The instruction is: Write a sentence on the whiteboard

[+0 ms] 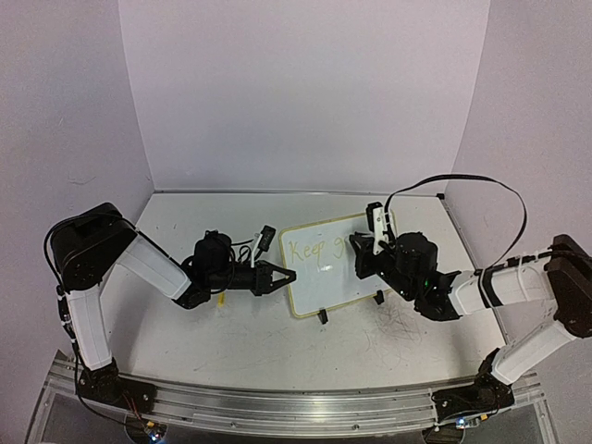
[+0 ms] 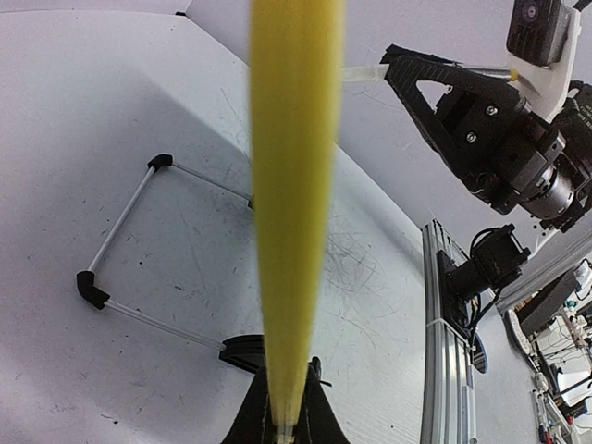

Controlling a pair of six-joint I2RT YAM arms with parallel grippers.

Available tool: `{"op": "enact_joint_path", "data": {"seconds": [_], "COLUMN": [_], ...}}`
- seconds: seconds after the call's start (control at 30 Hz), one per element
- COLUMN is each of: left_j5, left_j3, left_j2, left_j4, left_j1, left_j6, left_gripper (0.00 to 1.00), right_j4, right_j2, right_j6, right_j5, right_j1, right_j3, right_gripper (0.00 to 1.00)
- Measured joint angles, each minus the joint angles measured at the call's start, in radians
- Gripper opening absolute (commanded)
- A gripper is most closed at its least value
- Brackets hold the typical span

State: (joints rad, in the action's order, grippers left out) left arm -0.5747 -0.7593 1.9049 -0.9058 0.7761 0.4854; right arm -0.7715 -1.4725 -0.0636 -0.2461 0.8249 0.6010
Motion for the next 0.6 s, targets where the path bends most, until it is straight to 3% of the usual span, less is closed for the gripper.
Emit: {"op": "enact_joint_path", "data": {"seconds": [0.6], "left_j5": [-0.001], "left_j3": [0.000], "left_j2": [0.000], "left_j4": [0.001], "left_j1": [0.000], "left_j6": [0.000], "left_gripper": [0.00], "right_j4": [-0.017], "right_j2": [-0.023], "right_j6": [0.014], "right_j5": [-0.024], "right_j1": [-0.002], "right_j3": [0.019], "right_gripper": [0.00]}}
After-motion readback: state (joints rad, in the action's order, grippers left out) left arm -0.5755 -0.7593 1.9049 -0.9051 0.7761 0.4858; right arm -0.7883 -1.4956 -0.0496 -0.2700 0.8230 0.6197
